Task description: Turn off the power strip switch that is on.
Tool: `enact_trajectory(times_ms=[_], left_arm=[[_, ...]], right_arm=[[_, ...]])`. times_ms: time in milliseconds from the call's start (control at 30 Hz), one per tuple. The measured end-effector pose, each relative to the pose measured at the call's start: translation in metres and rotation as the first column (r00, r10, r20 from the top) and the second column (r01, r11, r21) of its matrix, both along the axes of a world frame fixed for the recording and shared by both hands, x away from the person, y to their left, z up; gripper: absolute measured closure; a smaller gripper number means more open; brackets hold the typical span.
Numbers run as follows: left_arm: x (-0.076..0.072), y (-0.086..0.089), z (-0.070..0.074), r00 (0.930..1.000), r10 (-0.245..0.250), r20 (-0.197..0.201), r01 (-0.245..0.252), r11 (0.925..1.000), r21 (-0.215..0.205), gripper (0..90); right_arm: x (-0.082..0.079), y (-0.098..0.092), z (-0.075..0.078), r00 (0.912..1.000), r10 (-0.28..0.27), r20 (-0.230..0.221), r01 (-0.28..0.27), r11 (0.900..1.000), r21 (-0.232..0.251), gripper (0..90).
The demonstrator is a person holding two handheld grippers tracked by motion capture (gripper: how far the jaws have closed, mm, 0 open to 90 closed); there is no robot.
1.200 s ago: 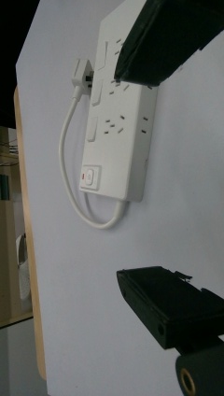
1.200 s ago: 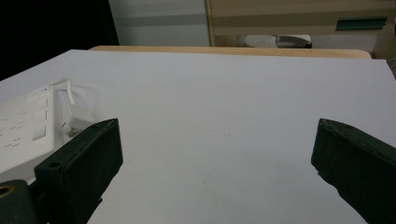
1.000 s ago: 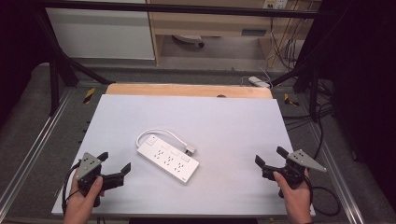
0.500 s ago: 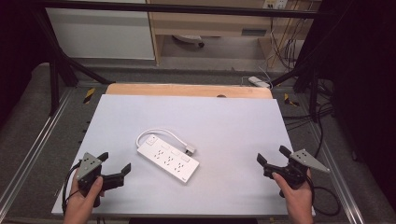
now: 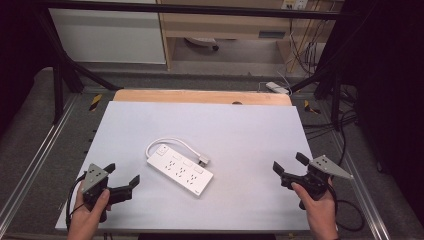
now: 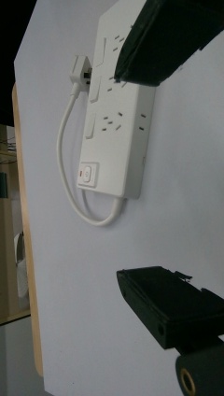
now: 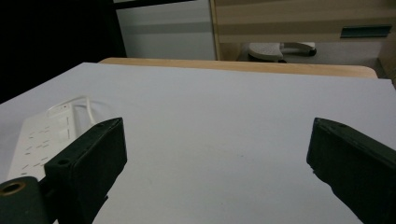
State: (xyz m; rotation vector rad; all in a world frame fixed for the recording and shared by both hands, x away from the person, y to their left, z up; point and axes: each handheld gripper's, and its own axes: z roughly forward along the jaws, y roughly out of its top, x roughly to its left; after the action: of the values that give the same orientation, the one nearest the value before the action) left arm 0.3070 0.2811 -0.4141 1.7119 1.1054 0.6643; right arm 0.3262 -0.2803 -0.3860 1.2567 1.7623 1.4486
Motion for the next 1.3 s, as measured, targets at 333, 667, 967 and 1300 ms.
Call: enact_trajectory(times_ms=[333, 667, 967, 1300], left_arm=[[0.000, 0.000, 0.000, 1.0000, -0.001, 0.000, 0.001, 1.0000, 0.001, 4.9], [0.000, -0.001, -0.001, 1.0000, -0.003, -0.003, 0.003, 1.0000, 0.004, 4.9], [0.000, -0.001, -0.001, 1.0000, -0.004, -0.006, 0.004, 1.0000, 0.002, 4.8], [0.000, -0.001, -0.001, 0.9999, -0.006, -0.009, 0.006, 1.0000, 0.005, 4.8]], right_arm=[[0.004, 0.013, 0.021, 0.9982, 0.057, 0.016, -0.057, 0.998, -0.023, 6.5], [0.007, 0.021, 0.026, 0.9954, 0.093, 0.022, -0.093, 0.996, -0.017, 10.2], [0.009, 0.030, 0.032, 0.9927, 0.118, 0.026, -0.117, 0.993, -0.019, 9.0], [0.014, 0.039, 0.037, 0.9897, 0.140, 0.031, -0.139, 0.990, -0.036, 9.3]])
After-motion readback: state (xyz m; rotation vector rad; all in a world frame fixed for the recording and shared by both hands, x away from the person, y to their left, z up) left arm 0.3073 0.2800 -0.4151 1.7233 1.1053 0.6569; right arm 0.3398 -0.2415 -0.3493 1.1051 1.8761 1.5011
